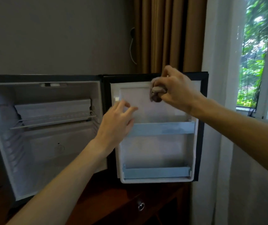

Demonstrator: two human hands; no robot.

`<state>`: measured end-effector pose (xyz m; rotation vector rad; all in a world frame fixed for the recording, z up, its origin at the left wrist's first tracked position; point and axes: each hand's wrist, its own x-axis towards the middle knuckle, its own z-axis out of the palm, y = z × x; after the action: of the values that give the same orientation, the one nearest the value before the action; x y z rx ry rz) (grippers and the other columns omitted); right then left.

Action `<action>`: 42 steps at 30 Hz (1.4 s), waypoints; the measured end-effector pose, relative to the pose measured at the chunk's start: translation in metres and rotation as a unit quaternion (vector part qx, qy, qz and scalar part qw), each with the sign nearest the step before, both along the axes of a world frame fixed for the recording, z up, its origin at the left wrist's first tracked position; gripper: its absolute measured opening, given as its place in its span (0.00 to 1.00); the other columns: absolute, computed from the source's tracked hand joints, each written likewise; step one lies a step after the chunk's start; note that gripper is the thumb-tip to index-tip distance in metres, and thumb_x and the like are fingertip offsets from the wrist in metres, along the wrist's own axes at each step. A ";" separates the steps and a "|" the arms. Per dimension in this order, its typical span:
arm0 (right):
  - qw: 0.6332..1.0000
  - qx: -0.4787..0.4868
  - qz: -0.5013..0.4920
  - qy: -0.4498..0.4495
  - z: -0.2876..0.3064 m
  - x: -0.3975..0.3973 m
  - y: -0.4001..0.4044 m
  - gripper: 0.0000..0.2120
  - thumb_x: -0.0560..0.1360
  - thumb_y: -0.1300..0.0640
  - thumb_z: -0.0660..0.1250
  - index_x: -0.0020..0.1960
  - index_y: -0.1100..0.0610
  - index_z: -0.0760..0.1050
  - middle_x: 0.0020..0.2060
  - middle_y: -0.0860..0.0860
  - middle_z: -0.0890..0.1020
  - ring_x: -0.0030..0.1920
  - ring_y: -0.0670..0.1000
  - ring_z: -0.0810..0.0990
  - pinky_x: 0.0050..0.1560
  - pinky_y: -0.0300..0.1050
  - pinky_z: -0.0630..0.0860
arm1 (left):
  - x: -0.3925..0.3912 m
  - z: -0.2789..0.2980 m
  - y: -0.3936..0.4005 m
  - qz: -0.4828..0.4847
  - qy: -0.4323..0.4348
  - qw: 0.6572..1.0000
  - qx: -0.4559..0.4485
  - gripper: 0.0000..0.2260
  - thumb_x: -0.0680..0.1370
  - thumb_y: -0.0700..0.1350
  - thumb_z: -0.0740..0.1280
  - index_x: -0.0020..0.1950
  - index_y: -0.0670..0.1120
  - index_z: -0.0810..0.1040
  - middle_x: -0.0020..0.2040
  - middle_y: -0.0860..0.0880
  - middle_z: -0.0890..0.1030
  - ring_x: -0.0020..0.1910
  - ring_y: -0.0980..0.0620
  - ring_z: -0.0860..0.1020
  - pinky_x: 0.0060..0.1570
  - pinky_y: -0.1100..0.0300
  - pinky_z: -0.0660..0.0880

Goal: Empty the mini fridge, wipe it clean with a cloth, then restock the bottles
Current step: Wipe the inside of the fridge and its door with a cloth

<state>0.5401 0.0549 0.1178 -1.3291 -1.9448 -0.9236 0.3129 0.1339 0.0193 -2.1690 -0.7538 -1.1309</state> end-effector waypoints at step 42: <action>0.991 0.021 -0.042 -0.124 0.026 -0.078 0.045 0.13 0.77 0.50 0.68 0.59 0.55 0.79 0.65 0.56 0.69 0.58 0.53 0.71 0.49 0.45 0.75 | -0.019 0.017 0.024 0.064 -0.105 0.992 -0.032 0.16 0.76 0.45 0.72 0.62 0.43 0.76 0.54 0.46 0.74 0.47 0.48 0.76 0.36 0.58 0.71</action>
<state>0.4621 0.0995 0.1433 -1.3331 -2.0524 -1.2145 0.2937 0.1579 0.0364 -2.0414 -1.0195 -1.2959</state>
